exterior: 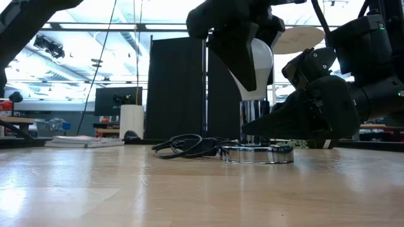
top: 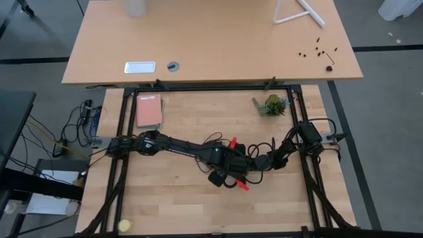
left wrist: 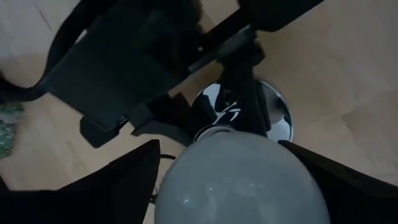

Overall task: Screw lightbulb
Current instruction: Remove the lightbulb from the lamp

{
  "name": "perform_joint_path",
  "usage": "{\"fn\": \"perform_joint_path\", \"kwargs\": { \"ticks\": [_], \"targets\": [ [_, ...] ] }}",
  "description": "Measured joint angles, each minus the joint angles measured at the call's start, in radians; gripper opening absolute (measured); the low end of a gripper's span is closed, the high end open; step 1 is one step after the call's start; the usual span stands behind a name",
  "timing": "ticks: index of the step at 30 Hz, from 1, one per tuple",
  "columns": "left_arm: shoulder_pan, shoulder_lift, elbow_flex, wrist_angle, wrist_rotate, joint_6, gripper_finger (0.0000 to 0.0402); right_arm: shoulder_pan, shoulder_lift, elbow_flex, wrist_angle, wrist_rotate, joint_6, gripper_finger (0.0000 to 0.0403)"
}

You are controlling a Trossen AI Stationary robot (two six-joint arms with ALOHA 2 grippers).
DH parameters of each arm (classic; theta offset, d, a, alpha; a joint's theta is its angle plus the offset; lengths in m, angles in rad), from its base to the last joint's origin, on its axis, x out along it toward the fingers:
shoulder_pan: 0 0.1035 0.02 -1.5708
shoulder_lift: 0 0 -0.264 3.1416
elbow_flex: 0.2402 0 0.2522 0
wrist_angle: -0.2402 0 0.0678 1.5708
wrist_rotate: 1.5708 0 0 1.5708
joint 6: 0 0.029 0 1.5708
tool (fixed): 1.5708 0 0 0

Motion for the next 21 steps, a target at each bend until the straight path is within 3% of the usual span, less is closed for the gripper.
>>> {"fn": "perform_joint_path", "kwargs": {
  "ticks": [13,21],
  "targets": [
    [0.000,0.001,0.008,-0.065,-0.023,0.066,0.0293,0.002,0.000,0.000,-0.010,0.001,0.015,0.0197],
    [0.005,0.001,0.008,-0.066,-0.026,-0.160,0.0262,0.002,0.000,0.000,-0.011,0.001,0.016,0.0197]
  ]
}}
